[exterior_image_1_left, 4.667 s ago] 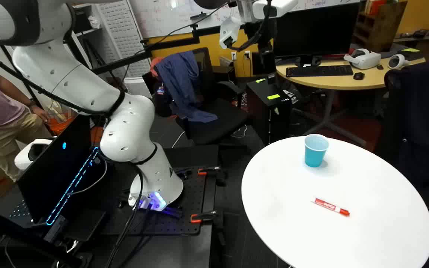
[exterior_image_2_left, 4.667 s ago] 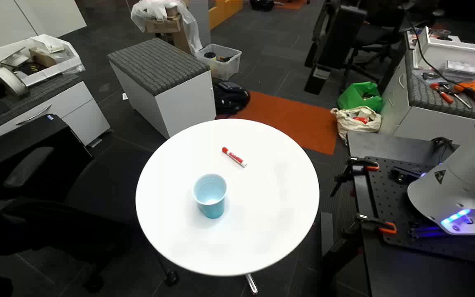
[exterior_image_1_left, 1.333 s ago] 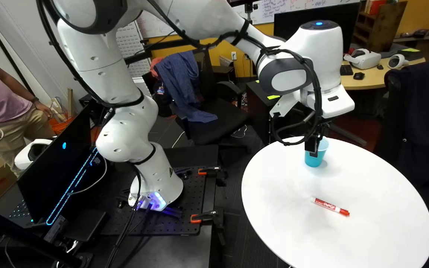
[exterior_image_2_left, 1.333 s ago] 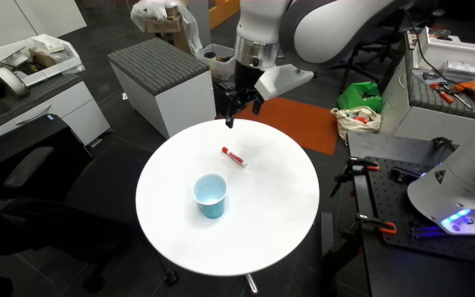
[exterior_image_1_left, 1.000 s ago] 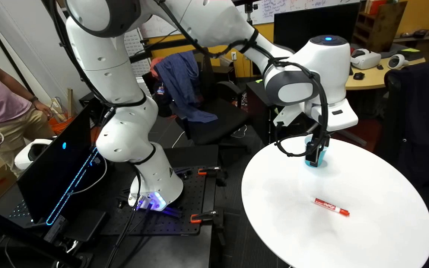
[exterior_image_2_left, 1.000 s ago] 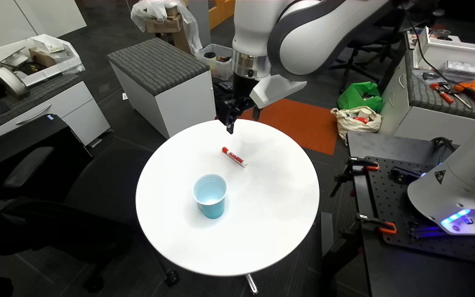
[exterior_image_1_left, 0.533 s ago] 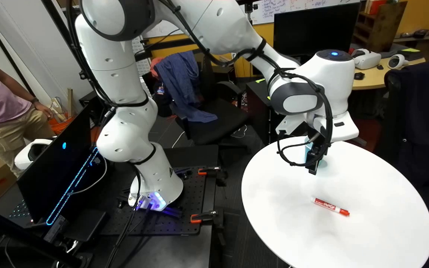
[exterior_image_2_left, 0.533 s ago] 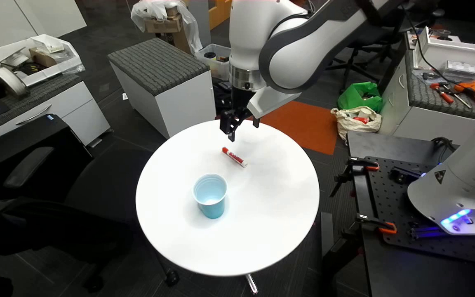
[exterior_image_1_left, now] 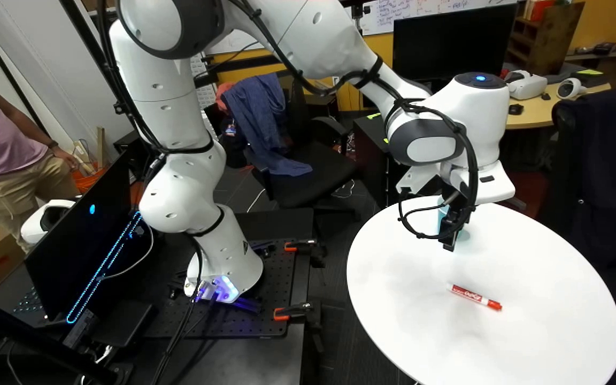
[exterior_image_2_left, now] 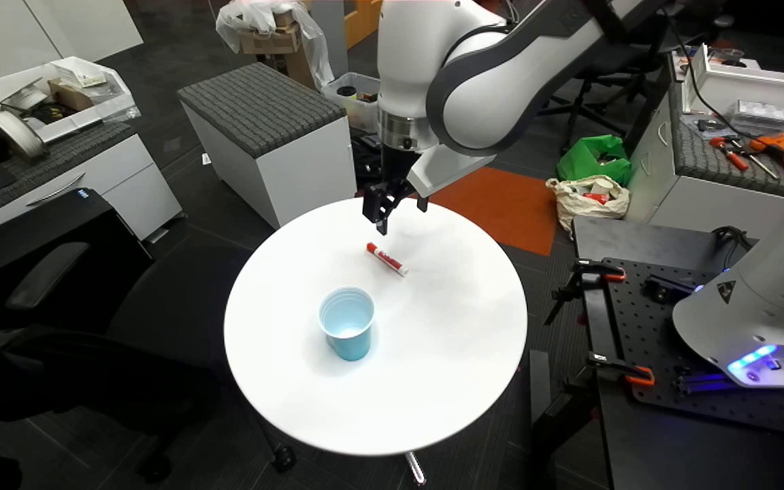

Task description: Put the marker inside the cup

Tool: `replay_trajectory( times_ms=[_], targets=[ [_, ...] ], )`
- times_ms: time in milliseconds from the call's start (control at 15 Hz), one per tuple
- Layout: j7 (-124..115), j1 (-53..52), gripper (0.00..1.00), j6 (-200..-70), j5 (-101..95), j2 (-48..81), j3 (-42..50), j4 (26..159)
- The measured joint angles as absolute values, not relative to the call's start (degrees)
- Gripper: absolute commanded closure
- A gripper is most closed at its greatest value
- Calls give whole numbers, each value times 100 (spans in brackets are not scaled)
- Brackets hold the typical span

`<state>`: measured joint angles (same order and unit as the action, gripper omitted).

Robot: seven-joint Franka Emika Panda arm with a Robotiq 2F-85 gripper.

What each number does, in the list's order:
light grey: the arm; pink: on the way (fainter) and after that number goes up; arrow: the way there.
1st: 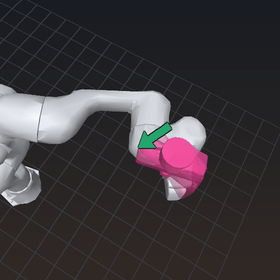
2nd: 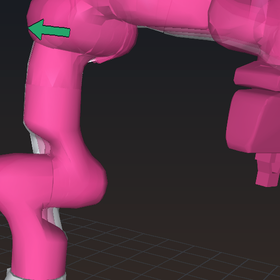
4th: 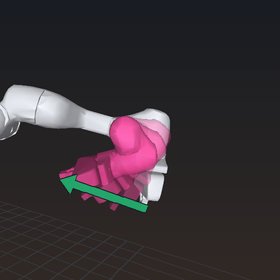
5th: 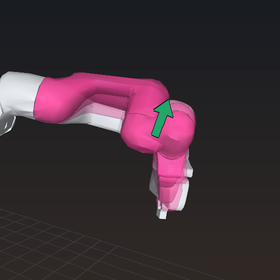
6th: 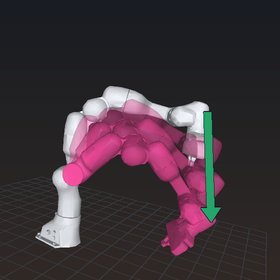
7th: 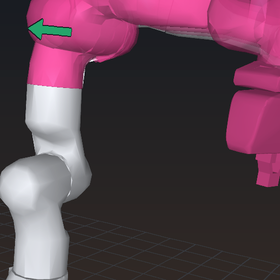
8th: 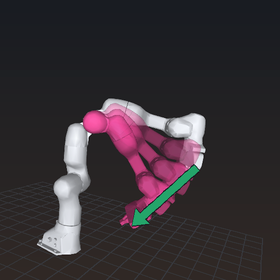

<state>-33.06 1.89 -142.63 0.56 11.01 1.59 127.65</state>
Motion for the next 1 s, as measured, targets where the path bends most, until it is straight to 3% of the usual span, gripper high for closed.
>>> replay_trajectory(
  times_ms=[1000],
  targets=[
    [-3275,34,0,-14262,48,2192,434,12061]
  ],
)
